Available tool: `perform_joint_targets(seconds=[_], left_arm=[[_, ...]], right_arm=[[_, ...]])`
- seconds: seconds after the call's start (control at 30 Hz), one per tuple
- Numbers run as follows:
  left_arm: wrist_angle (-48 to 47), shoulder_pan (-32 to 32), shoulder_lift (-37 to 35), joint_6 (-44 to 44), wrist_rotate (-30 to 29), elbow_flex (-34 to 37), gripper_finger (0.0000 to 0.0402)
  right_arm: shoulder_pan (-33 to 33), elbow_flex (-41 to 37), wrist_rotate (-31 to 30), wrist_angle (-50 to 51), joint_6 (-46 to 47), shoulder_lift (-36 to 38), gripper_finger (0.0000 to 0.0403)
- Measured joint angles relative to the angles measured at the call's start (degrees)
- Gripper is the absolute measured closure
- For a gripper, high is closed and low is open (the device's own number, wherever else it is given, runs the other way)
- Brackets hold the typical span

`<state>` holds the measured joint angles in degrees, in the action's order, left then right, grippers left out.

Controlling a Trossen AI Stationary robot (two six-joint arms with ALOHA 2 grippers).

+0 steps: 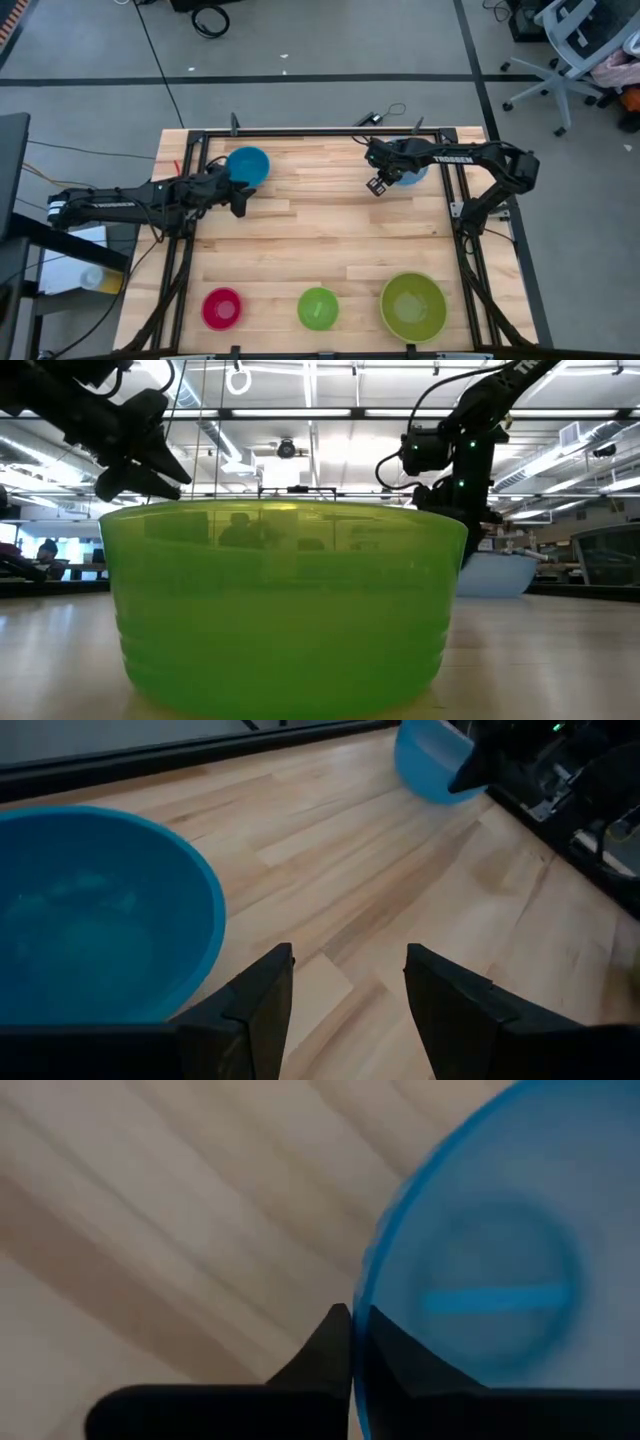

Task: Nest bowls inside each other
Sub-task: Stack the light blue bowl on top of the light green bowl

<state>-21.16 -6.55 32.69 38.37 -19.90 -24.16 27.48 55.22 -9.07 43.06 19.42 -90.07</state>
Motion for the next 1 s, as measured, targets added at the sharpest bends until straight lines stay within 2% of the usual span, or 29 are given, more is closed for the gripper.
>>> perform_joint_targets(seconds=[0.1,0.37,0.63,0.73,0.83,1.0], left_arm=[[1.3,0.0,0.0,0.0,0.0,0.0,0.0209],[4.9,0.0,0.0,1.2,0.0,0.0,0.0209],[7.2,0.0,0.7,12.0,0.1,0.0,0.0209],[9.2,0.0,2.3,15.4,2.0,0.0,0.0209],[15.0,0.6,4.5,17.8,4.3,0.0,0.0210],[28.2,3.9,9.3,15.5,4.6,0.0,0.0224]], right_arm=[[-0.9,0.0,0.7,1.6,0.1,0.6,0.0378],[-7.7,0.0,2.8,1.9,2.9,6.1,0.0390],[-17.7,0.0,2.9,1.7,9.2,12.1,0.0392],[-21.8,0.0,3.4,0.4,11.2,14.1,0.0392],[-26.3,0.0,4.3,-1.0,12.8,15.6,0.0392],[-33.9,0.0,4.0,-3.8,14.0,16.7,0.0392]])
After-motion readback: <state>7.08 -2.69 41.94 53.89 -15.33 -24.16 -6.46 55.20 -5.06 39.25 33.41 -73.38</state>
